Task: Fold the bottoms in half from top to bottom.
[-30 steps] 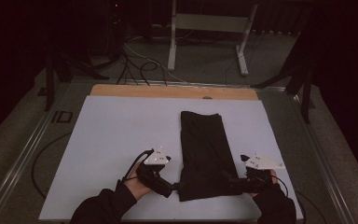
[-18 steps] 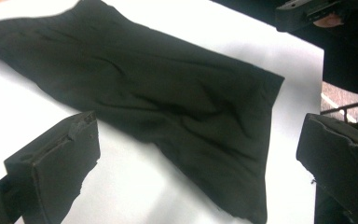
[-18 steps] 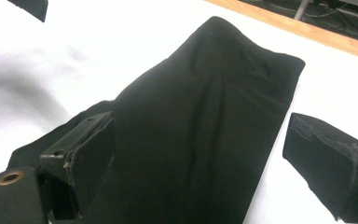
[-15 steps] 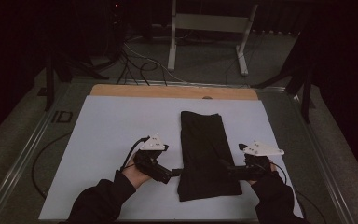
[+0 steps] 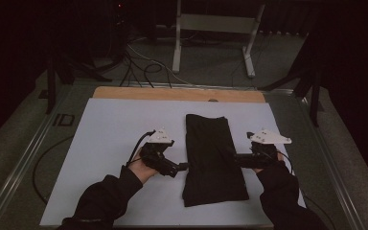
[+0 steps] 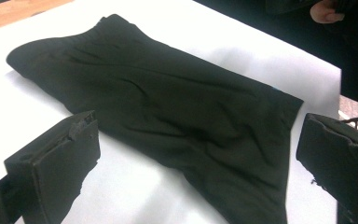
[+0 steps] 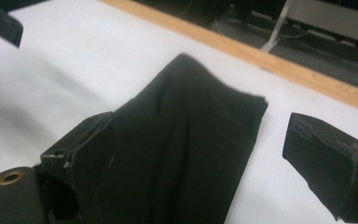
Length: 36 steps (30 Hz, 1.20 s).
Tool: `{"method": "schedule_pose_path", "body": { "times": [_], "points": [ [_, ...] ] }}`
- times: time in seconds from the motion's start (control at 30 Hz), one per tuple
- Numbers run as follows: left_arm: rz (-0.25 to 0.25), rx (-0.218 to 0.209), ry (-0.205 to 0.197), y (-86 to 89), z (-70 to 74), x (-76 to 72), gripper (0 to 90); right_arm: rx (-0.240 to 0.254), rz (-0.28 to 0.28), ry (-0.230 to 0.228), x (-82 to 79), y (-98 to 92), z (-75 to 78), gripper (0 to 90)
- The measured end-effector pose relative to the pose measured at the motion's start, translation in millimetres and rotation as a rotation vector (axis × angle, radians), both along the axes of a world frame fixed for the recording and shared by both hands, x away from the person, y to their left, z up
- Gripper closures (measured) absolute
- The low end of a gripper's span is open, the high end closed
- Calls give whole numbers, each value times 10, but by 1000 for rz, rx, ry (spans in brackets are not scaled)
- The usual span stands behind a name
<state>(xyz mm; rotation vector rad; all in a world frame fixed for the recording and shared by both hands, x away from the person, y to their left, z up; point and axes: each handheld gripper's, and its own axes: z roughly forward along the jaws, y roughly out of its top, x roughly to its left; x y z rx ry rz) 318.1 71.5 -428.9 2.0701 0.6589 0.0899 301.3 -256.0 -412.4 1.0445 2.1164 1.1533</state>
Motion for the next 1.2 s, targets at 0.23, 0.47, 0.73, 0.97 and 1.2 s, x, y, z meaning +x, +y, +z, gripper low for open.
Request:
{"method": "schedule_pose_path", "body": {
  "times": [0.23, 0.47, 0.73, 0.97, 1.2],
  "points": [
    [43, 7, 6, -22, -22, 126, 0, -7, 9, 23, 213, 8, -34, 95],
    [78, 7, 30, -68, -88, 283, 0, -2, 23, 69, 439, 30, -146, 97],
    [106, 20, 51, -155, -180, 468, 0, 0, 8, 86, 665, 38, -221, 98],
    [128, 22, 74, -211, -291, 628, 0, 8, -24, 89, 817, 34, -310, 97],
    [154, 16, 107, -262, -388, 816, 0, 9, -53, 129, 973, 27, -435, 97]
  ]
}}
